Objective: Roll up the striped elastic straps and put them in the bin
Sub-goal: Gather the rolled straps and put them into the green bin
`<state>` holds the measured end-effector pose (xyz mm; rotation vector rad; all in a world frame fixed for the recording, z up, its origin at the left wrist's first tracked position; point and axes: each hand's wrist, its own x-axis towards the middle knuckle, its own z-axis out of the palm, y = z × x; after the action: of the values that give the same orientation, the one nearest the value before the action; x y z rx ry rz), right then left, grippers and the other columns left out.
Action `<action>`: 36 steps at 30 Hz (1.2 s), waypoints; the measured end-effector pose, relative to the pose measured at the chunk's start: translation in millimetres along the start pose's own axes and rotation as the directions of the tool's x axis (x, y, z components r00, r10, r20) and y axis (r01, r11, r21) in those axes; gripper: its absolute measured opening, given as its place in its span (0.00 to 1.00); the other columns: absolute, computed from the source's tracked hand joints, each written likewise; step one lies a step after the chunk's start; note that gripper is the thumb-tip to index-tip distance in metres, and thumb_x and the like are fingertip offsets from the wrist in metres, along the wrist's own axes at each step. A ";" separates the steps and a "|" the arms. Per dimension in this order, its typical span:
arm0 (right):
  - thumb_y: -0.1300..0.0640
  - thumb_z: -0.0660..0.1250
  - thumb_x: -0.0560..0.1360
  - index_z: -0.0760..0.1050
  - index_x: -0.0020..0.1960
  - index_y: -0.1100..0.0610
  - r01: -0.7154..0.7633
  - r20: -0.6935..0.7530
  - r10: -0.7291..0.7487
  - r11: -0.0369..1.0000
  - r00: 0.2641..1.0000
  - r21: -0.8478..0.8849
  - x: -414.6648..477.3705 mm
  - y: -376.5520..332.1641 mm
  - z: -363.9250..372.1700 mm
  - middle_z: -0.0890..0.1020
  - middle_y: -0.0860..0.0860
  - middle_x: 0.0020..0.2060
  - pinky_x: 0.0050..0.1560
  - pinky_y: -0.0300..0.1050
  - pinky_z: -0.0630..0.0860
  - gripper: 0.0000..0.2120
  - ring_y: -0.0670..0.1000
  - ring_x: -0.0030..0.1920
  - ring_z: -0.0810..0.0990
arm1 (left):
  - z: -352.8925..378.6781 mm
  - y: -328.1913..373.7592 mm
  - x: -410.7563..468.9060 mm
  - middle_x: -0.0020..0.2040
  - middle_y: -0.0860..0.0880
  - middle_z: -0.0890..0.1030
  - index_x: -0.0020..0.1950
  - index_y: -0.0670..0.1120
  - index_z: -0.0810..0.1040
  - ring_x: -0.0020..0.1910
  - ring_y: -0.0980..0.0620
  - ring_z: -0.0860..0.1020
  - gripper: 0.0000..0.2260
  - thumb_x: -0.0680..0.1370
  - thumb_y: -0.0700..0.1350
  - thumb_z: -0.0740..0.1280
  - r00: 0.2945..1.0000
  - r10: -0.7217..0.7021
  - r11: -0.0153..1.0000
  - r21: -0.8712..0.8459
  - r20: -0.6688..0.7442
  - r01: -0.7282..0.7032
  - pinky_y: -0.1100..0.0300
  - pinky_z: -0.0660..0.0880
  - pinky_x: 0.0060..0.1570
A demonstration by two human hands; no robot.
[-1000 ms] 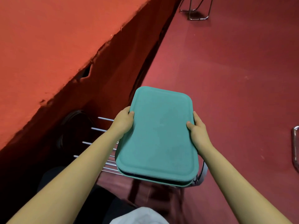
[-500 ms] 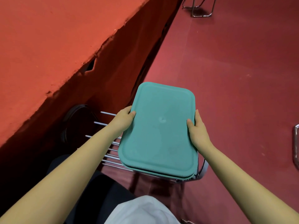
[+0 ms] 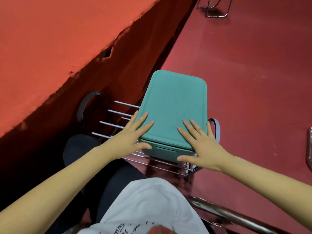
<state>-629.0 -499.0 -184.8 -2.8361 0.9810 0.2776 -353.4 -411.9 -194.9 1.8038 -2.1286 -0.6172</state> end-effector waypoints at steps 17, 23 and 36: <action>0.41 0.59 0.79 0.51 0.78 0.47 -0.018 -0.075 0.030 0.987 0.997 0.161 0.5 -0.6 0.8 0.48 0.49 0.78 0.73 0.67 0.51 0.31 0.53 0.78 0.42 | 1.4 8.8 6.5 0.78 0.50 0.54 0.75 0.45 0.64 0.75 0.55 0.42 0.34 0.72 0.47 0.74 0.986 -0.095 0.995 -0.055 -0.140 0.088 0.60 0.47 0.73; 0.43 0.56 0.75 0.68 0.71 0.53 0.043 -0.194 -0.025 0.995 0.981 0.088 0.2 -3.8 8.2 0.70 0.57 0.71 0.52 0.73 0.72 0.28 0.63 0.71 0.67 | -3.9 -5.2 3.7 0.76 0.49 0.54 0.74 0.42 0.65 0.77 0.44 0.47 0.30 0.74 0.38 0.72 0.993 0.003 1.000 0.013 -0.116 -0.001 0.50 0.58 0.74; 0.42 0.50 0.81 0.61 0.73 0.54 0.105 -0.269 -0.094 0.994 0.959 0.026 -2.1 17.5 20.1 0.67 0.58 0.73 0.58 0.73 0.70 0.25 0.60 0.73 0.58 | 22.8 -5.4 2.7 0.70 0.33 0.68 0.71 0.37 0.67 0.69 0.27 0.63 0.21 0.79 0.41 0.61 0.943 0.253 0.909 0.387 -0.215 -0.155 0.38 0.62 0.64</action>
<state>-644.2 -507.8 -205.0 -2.9261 0.8704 -0.1391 -360.1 -412.1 -217.6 1.6803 -2.3130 0.0782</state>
